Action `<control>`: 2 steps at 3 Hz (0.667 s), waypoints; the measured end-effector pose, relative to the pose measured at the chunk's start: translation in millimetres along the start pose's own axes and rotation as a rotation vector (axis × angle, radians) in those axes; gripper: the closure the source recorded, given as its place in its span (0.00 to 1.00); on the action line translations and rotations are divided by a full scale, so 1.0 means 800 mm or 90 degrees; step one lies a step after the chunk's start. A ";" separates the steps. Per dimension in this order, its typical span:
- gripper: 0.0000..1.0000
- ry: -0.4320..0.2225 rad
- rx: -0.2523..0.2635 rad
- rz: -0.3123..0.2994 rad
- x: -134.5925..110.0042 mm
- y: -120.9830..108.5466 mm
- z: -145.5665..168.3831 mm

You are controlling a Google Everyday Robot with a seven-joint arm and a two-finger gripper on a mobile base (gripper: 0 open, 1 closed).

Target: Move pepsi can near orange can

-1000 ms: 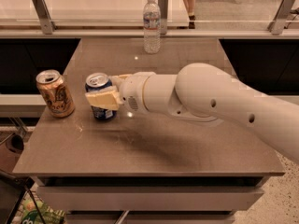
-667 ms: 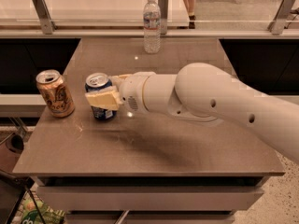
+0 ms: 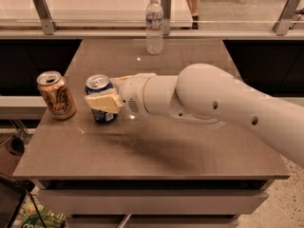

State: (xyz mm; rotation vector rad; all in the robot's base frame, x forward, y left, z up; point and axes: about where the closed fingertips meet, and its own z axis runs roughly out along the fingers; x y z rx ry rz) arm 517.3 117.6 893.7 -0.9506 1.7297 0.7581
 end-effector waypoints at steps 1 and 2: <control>0.00 0.000 -0.001 -0.003 -0.002 0.003 0.001; 0.00 0.000 -0.001 -0.003 -0.002 0.003 0.001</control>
Offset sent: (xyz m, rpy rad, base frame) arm -0.0011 0.0017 0.0012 -0.0016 -0.0026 0.0027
